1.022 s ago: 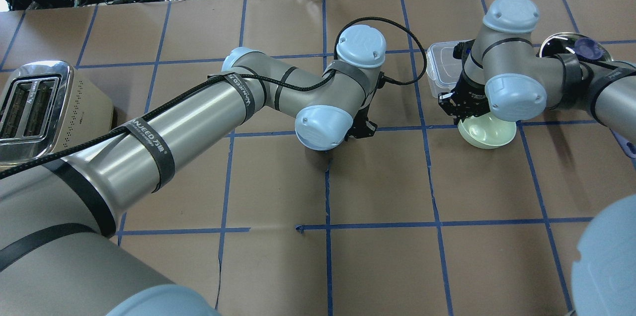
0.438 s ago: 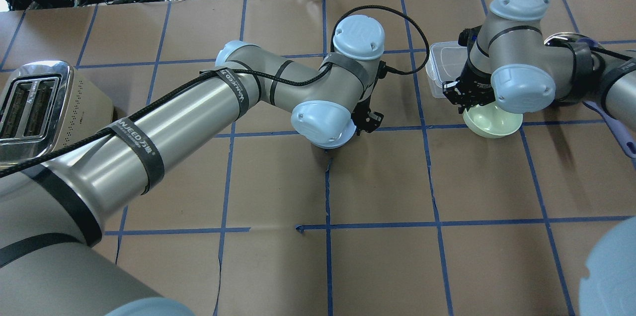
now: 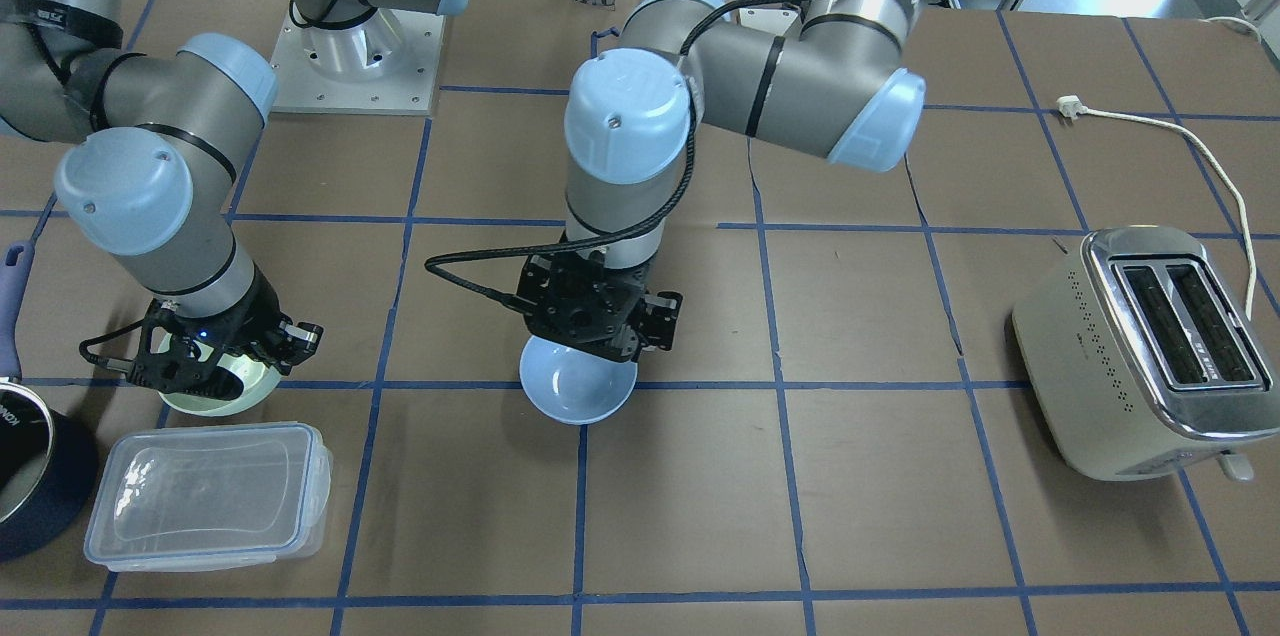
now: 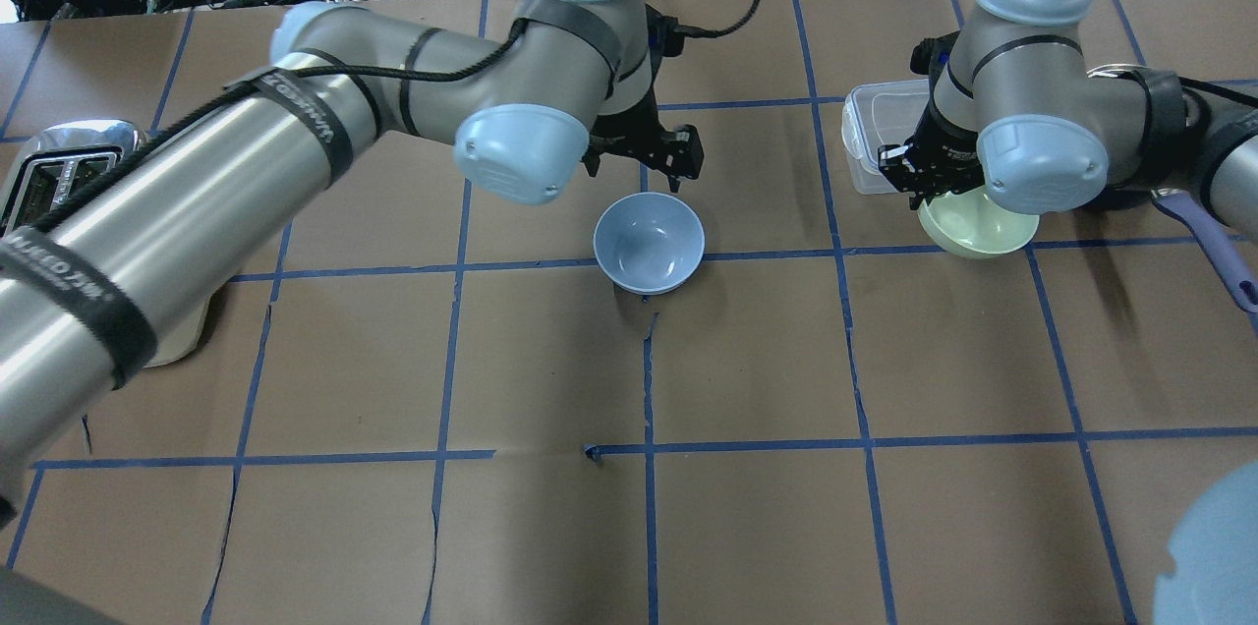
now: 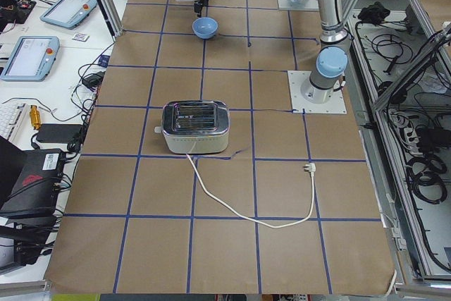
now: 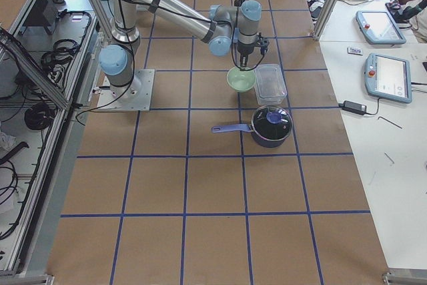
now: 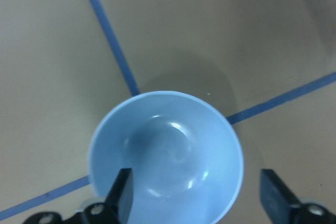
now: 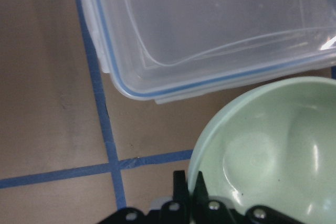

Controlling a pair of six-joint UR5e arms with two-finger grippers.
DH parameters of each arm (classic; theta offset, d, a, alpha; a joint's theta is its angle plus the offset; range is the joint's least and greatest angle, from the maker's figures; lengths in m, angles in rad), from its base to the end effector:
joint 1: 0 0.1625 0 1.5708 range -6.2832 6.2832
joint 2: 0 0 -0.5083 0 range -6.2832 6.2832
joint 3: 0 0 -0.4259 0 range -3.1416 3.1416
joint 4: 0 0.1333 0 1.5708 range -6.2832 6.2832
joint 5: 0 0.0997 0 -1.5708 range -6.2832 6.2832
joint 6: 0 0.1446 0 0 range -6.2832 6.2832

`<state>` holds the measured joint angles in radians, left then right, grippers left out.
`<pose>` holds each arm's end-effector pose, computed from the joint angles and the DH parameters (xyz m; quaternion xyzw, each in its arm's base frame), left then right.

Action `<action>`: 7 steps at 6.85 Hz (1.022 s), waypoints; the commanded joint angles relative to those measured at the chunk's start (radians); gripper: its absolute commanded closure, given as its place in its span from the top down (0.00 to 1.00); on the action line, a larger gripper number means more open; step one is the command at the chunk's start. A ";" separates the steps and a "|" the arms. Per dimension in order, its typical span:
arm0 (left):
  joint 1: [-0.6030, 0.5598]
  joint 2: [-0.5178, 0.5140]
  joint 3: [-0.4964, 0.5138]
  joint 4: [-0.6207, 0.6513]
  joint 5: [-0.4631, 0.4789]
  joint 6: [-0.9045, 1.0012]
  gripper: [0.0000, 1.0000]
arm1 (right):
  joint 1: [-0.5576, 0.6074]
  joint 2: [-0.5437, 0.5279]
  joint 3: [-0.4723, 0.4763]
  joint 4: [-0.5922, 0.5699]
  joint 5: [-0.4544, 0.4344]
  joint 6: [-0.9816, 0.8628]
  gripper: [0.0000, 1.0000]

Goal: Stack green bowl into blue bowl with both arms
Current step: 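Open and withdraw the left gripper while the right carries the green bowl over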

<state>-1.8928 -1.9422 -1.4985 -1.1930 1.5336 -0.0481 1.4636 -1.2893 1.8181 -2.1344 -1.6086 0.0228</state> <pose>-0.3538 -0.6222 0.3744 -0.1371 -0.9896 0.0352 0.0255 0.0615 -0.6238 0.2950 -0.0653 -0.9975 0.0166 0.0196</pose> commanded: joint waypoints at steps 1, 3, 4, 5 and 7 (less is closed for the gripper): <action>0.096 0.144 0.007 -0.145 -0.007 -0.001 1.00 | 0.122 -0.007 -0.066 -0.002 -0.008 0.049 0.00; 0.107 0.273 0.006 -0.385 0.003 -0.013 1.00 | 0.255 0.004 -0.135 0.017 -0.007 0.196 0.00; 0.125 0.302 -0.005 -0.399 0.019 -0.010 1.00 | 0.308 0.014 -0.147 0.017 -0.004 0.268 0.00; 0.186 0.310 -0.002 -0.401 0.049 -0.009 1.00 | 0.360 0.036 -0.149 0.005 0.001 0.338 0.00; 0.257 0.281 0.074 -0.416 0.010 -0.012 1.00 | 0.467 0.080 -0.204 0.002 -0.007 0.455 0.00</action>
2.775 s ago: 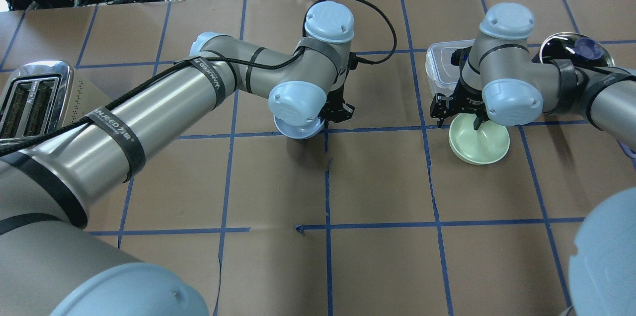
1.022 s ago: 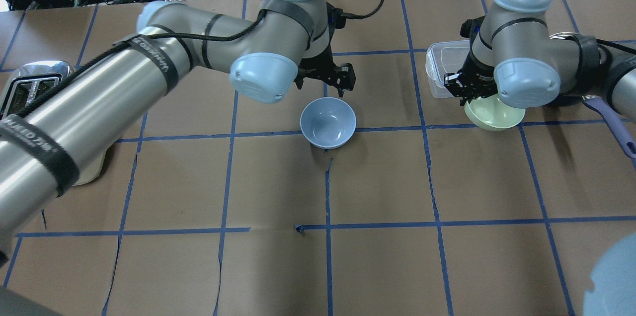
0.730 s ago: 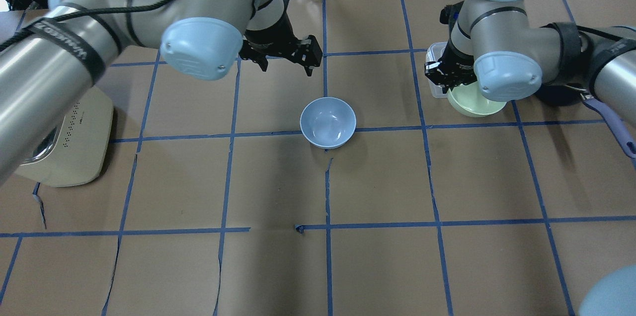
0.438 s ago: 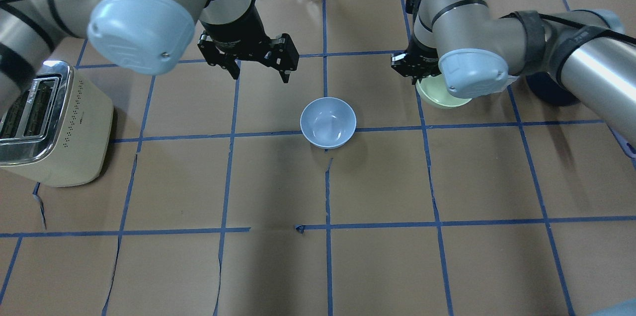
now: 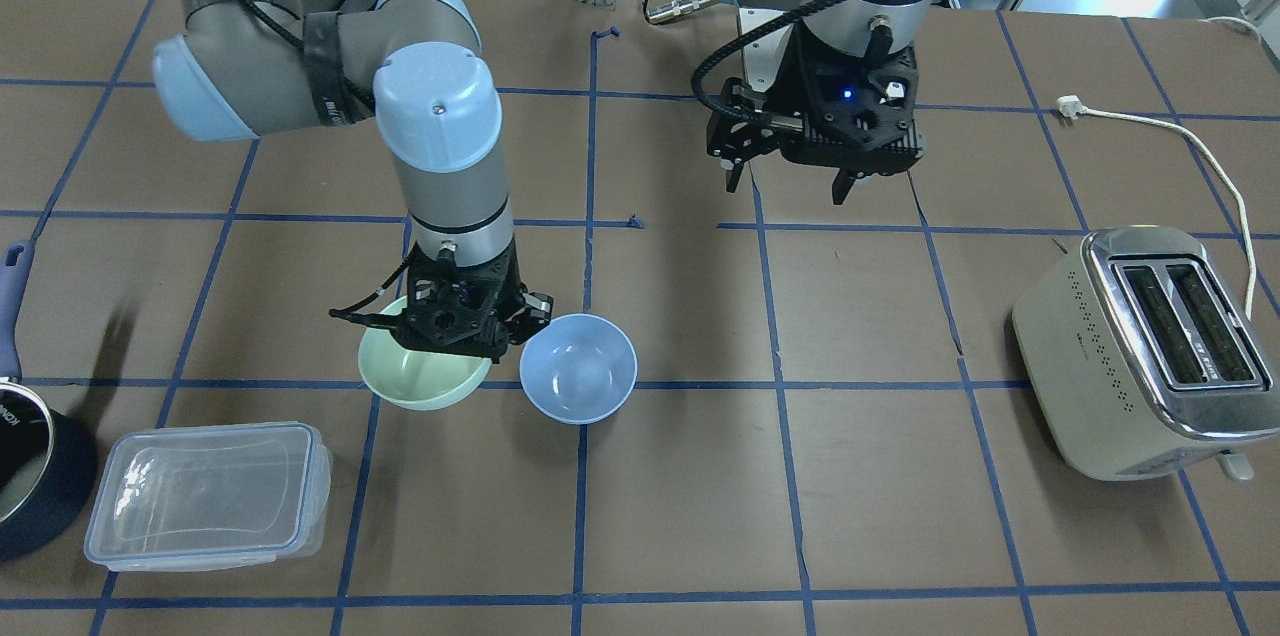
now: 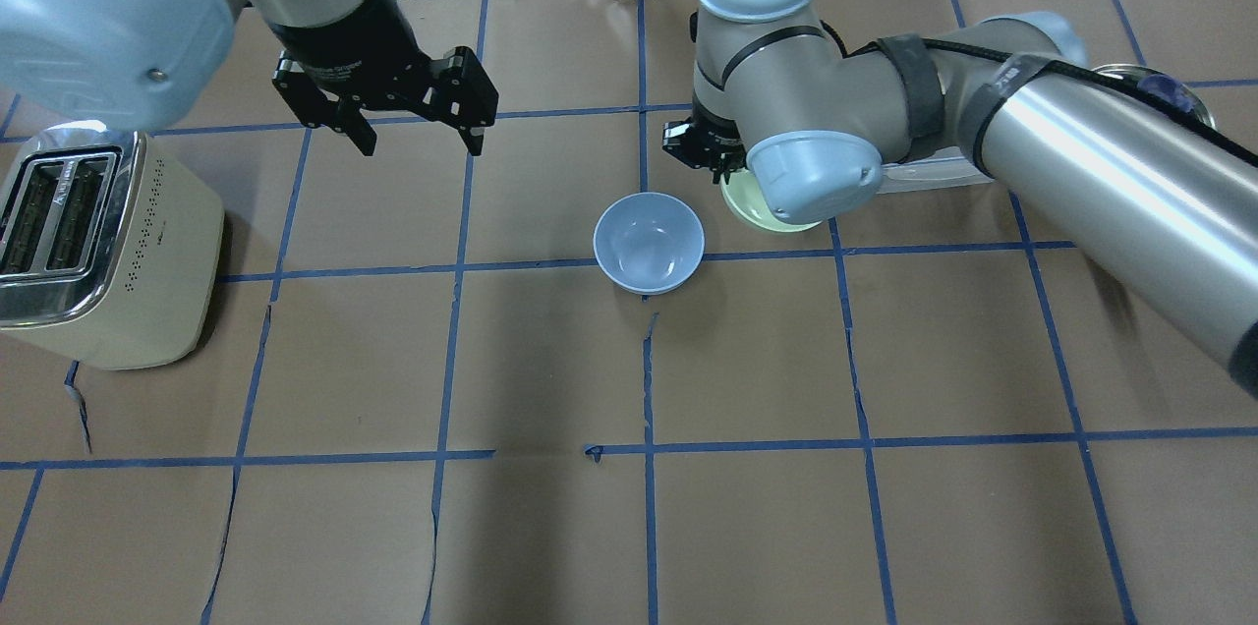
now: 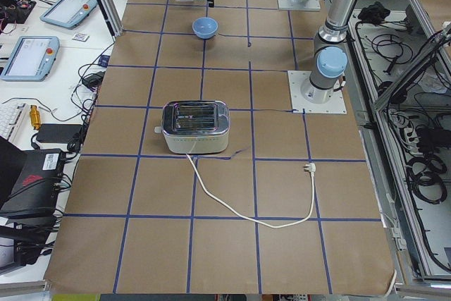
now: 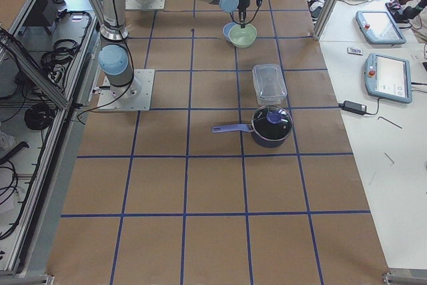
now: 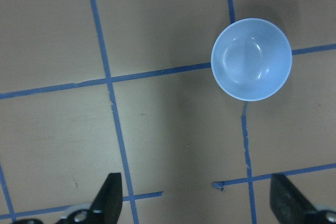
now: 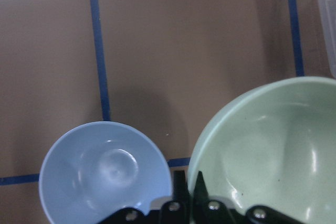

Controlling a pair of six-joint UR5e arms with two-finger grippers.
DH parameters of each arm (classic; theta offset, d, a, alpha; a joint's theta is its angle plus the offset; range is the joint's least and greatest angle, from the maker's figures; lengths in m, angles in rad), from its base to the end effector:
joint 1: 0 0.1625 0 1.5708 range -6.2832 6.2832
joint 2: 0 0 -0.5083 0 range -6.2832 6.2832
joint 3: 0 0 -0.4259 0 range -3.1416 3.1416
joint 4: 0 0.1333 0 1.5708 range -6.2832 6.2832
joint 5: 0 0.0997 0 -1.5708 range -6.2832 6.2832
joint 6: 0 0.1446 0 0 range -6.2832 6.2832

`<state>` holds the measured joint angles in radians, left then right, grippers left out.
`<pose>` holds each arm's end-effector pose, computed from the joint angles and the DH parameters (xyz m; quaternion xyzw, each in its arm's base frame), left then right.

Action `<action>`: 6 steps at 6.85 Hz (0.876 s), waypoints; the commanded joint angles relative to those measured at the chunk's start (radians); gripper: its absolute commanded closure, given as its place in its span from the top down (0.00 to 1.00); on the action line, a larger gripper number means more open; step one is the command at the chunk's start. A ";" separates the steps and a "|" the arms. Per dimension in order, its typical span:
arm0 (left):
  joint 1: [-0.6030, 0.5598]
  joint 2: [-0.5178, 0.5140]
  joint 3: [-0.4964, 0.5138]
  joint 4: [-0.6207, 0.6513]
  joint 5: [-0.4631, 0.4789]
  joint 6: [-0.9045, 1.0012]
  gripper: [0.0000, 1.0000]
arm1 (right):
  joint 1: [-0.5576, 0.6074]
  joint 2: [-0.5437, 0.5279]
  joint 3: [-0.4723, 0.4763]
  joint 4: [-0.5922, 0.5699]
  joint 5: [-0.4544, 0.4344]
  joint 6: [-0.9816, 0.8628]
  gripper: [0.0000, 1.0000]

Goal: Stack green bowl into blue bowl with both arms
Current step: 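Lower the green bowl into the blue bowl with the right gripper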

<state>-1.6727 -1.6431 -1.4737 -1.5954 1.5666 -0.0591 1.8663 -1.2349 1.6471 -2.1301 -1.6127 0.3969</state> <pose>-0.1904 -0.5457 0.5354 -0.0214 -0.9998 -0.0001 0.0021 0.3191 -0.6111 0.3435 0.0521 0.9957 -0.0762 0.0053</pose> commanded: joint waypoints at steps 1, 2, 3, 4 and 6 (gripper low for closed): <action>0.039 -0.052 0.135 -0.128 -0.017 -0.004 1.00 | 0.106 0.061 -0.071 -0.002 -0.004 0.118 0.00; 0.027 -0.056 0.132 -0.135 -0.014 -0.004 1.00 | 0.126 0.098 -0.102 -0.002 -0.004 0.122 0.00; 0.022 -0.037 0.100 -0.127 0.006 -0.004 1.00 | 0.139 0.116 -0.119 -0.002 -0.001 0.153 0.00; 0.021 -0.018 0.073 -0.118 0.029 -0.002 1.00 | 0.152 0.135 -0.125 -0.004 -0.003 0.166 0.00; 0.019 -0.015 0.056 -0.080 0.026 -0.007 1.00 | 0.152 0.166 -0.142 -0.002 0.004 0.166 0.00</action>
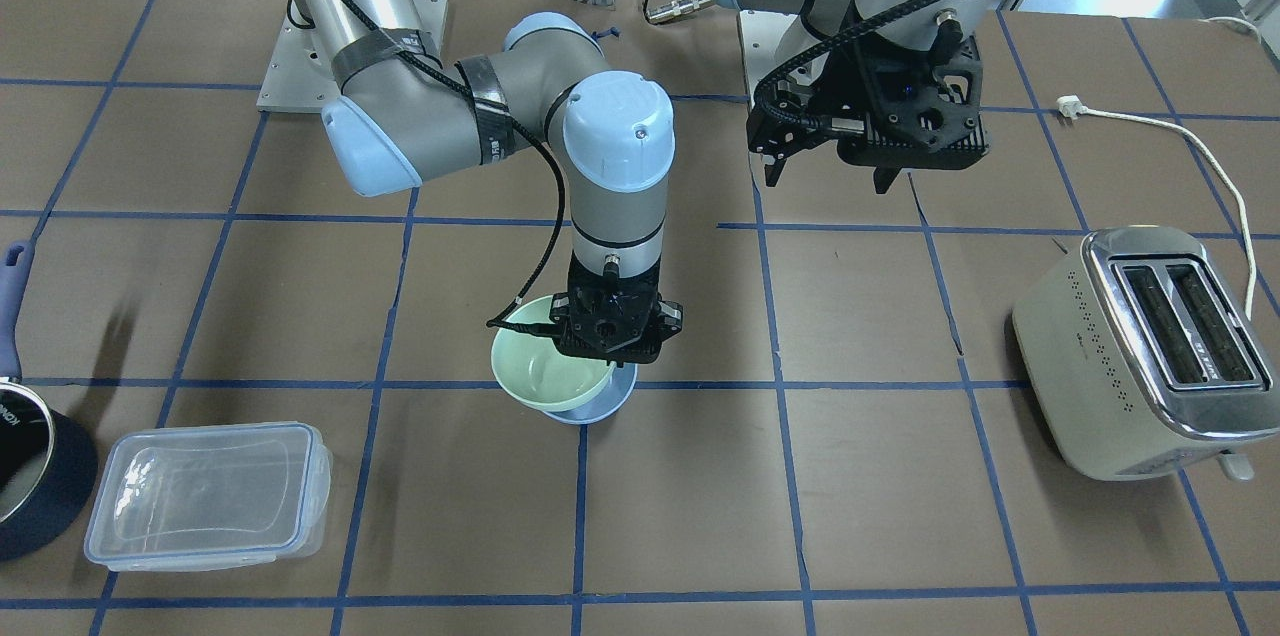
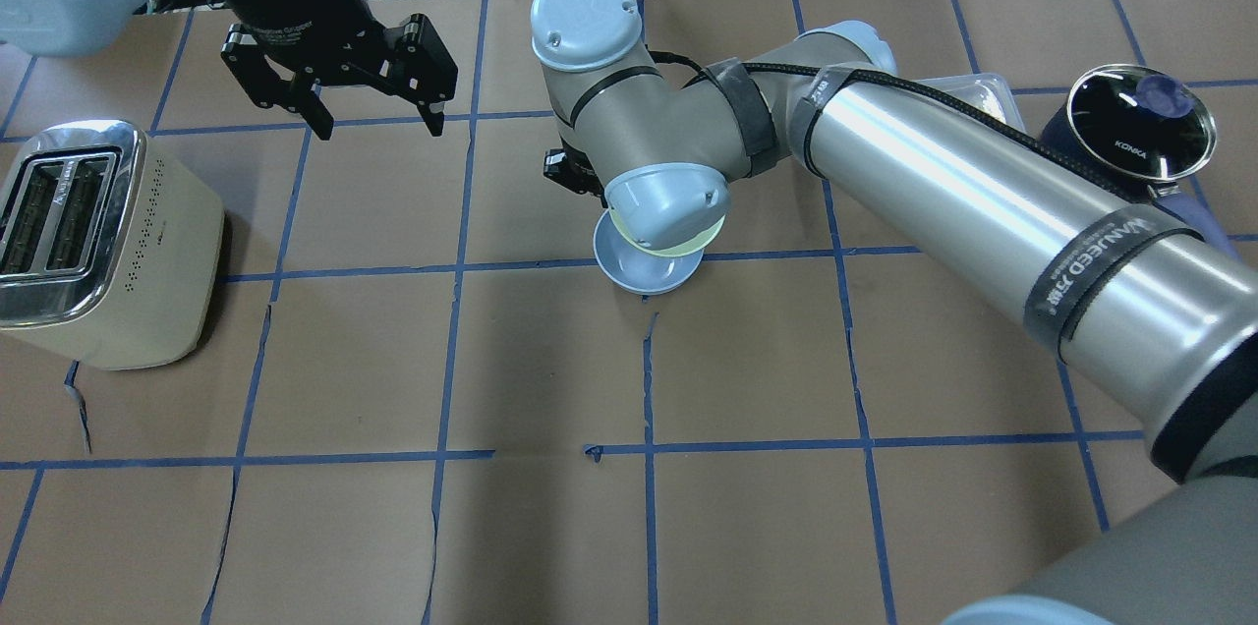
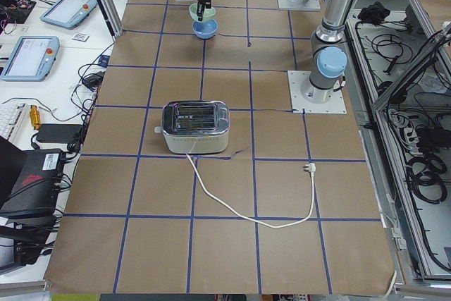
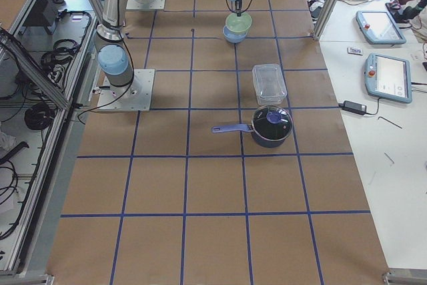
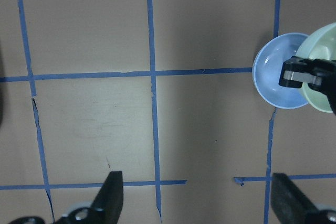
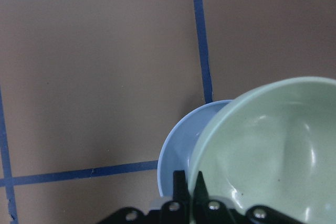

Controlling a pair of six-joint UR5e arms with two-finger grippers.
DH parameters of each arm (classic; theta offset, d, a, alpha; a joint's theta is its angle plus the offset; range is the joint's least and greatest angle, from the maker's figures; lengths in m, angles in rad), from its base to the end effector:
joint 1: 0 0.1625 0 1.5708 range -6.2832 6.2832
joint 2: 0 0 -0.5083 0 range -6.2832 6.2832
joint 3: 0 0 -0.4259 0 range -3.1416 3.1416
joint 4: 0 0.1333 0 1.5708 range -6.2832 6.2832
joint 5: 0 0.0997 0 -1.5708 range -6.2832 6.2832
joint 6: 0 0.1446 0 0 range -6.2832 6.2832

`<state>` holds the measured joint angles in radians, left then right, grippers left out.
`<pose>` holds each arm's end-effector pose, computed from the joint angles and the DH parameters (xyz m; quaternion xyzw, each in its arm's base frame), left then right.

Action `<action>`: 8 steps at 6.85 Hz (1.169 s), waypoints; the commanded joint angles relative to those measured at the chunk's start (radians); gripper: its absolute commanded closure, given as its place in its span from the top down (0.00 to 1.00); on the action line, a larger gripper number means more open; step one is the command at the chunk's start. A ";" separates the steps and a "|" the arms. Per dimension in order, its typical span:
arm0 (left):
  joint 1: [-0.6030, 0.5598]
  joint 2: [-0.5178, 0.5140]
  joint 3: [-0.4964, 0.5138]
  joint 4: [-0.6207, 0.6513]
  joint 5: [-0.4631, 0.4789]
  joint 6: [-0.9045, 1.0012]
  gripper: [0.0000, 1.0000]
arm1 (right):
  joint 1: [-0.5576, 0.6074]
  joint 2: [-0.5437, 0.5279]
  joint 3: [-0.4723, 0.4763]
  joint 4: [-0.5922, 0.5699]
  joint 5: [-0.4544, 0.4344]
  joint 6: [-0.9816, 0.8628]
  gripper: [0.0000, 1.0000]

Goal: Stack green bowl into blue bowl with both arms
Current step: 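Lower the green bowl into the blue bowl with the right gripper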

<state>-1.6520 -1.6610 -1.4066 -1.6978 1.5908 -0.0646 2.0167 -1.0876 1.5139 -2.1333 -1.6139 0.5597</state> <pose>-0.1756 -0.5500 0.5506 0.0086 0.9996 0.0257 0.0119 0.4348 -0.6150 0.3069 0.0582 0.9958 -0.0700 0.0139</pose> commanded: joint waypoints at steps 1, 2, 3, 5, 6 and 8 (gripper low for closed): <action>-0.002 0.004 -0.012 0.024 0.001 0.002 1.00 | 0.002 0.020 -0.009 0.007 0.011 0.003 0.00; -0.002 0.004 -0.009 0.024 -0.002 0.002 1.00 | 0.002 0.022 -0.008 0.009 0.011 0.002 0.00; -0.002 0.006 -0.008 0.026 -0.005 0.009 1.00 | 0.002 0.023 -0.008 0.007 0.011 0.002 0.13; 0.000 0.004 -0.006 0.046 -0.008 0.011 1.00 | 0.002 0.023 -0.009 0.000 0.011 0.003 1.00; -0.002 0.003 -0.006 0.047 -0.009 0.014 1.00 | 0.002 0.022 -0.017 0.000 0.012 0.006 1.00; 0.006 0.004 -0.006 0.047 -0.011 0.016 1.00 | -0.038 0.000 -0.067 0.018 0.006 -0.003 1.00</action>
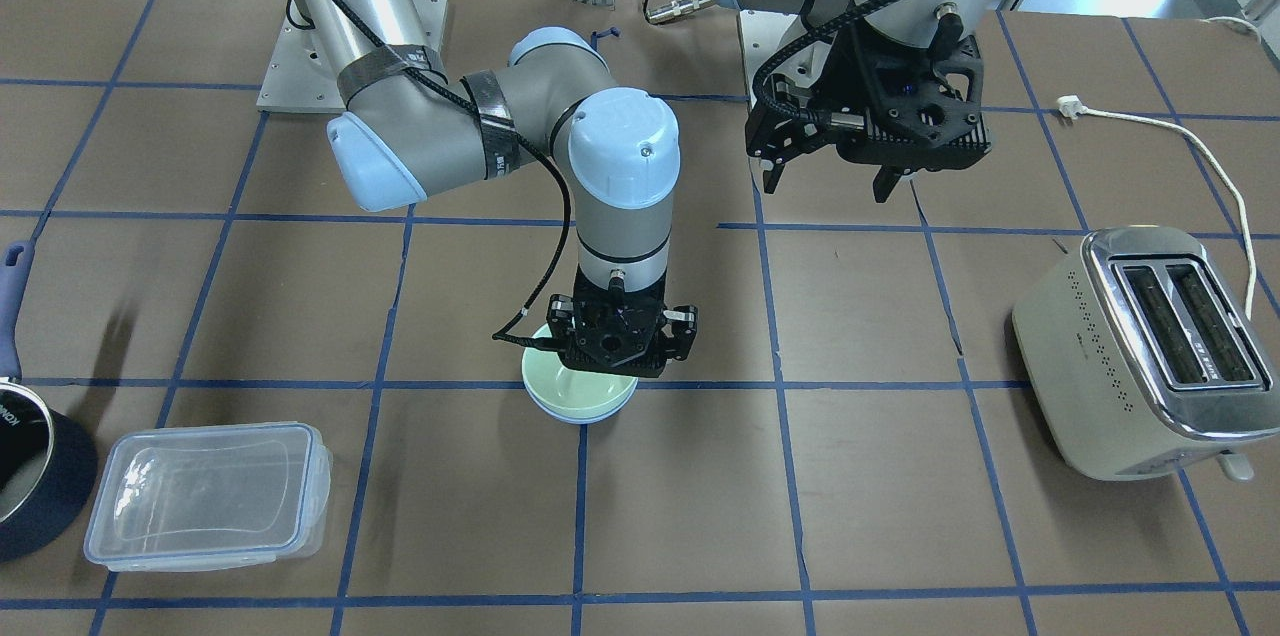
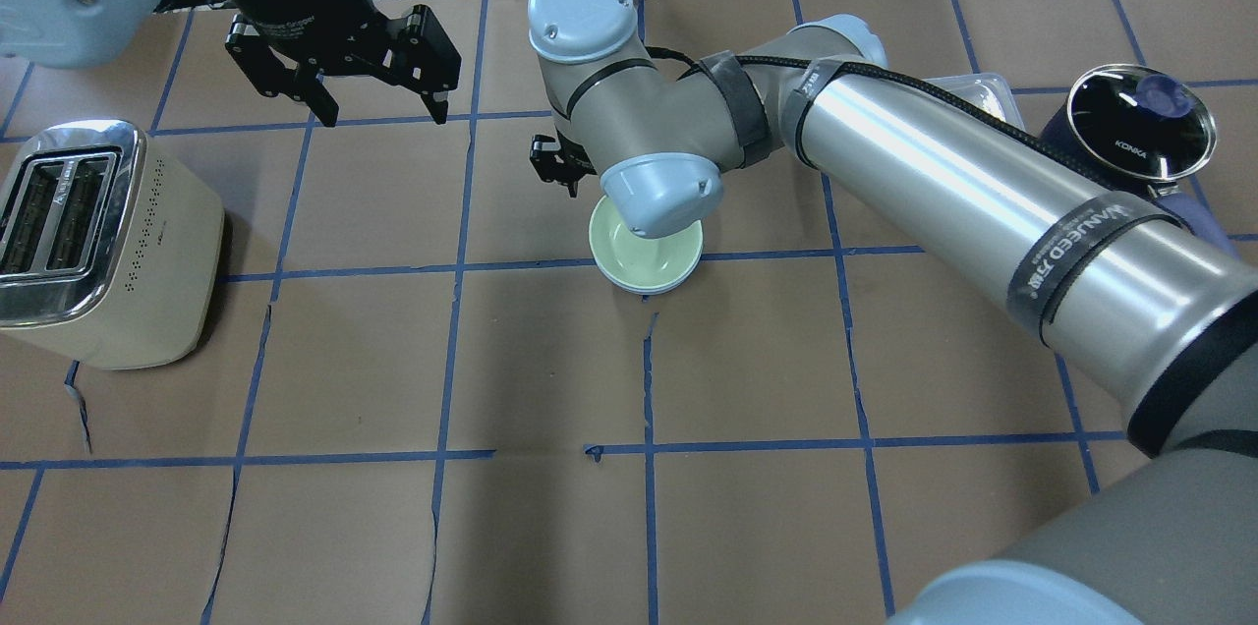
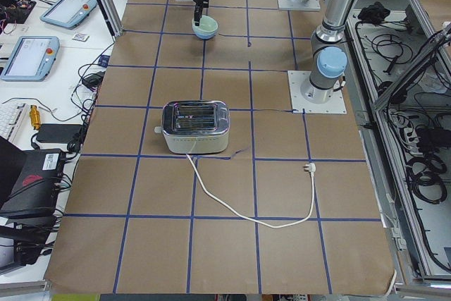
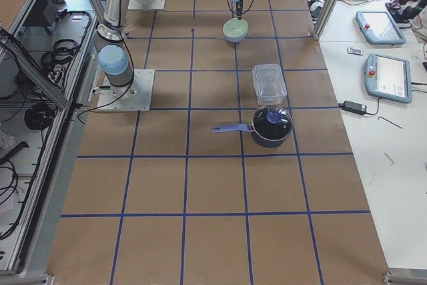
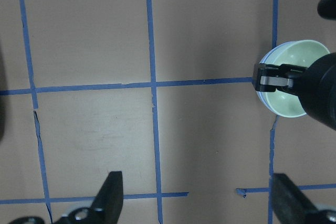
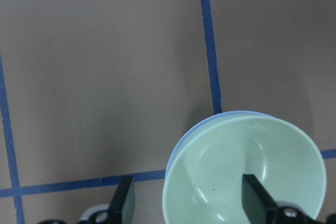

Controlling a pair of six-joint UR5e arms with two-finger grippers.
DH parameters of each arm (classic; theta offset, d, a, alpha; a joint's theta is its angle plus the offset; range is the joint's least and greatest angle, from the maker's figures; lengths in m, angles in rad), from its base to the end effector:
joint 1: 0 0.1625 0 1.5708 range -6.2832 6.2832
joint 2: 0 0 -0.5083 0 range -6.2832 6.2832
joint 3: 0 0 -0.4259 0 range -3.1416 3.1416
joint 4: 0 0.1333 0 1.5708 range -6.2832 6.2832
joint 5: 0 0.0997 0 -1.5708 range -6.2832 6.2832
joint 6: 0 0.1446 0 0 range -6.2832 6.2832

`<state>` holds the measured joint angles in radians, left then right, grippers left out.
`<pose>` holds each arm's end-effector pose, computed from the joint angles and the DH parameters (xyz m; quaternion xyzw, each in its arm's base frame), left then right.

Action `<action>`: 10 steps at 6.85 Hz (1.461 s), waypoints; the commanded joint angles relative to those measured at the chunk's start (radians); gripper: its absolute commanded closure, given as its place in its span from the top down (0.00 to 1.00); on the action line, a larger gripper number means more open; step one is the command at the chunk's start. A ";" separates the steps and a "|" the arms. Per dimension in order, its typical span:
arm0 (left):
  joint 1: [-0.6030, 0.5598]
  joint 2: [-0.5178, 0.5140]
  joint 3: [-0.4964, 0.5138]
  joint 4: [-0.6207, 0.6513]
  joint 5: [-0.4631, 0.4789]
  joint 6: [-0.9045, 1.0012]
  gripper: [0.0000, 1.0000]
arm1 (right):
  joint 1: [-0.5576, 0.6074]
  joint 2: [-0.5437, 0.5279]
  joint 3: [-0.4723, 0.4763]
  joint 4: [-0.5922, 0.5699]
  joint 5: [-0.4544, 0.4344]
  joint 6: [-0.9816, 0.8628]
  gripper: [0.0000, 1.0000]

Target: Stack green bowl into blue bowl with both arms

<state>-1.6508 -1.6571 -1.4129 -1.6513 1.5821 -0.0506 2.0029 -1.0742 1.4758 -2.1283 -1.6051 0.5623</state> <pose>-0.1766 -0.5547 0.5539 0.0147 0.9999 0.0041 0.0059 0.4328 -0.6320 0.3156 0.0662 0.9946 -0.0766 0.0221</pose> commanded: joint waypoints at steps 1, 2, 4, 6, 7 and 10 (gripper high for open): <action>0.002 -0.001 0.002 0.001 -0.001 0.002 1.00 | -0.077 -0.035 -0.028 0.040 0.002 -0.013 1.00; 0.002 -0.004 0.006 0.004 -0.001 0.002 1.00 | -0.134 -0.082 -0.019 0.080 0.010 -0.045 1.00; 0.003 -0.001 0.005 0.004 -0.001 0.003 1.00 | -0.263 -0.182 -0.006 0.268 -0.004 -0.314 1.00; 0.009 -0.003 0.008 0.005 -0.001 0.003 1.00 | -0.405 -0.266 0.017 0.364 0.039 -0.470 1.00; 0.009 -0.003 0.008 0.005 -0.001 0.003 1.00 | -0.424 -0.318 0.071 0.366 0.043 -0.551 1.00; 0.006 -0.004 0.009 0.005 -0.001 0.003 1.00 | -0.427 -0.466 0.204 0.424 0.039 -0.552 1.00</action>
<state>-1.6412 -1.6603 -1.4041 -1.6459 1.5815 -0.0476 1.5779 -1.4960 1.6480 -1.7474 -1.5658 0.0145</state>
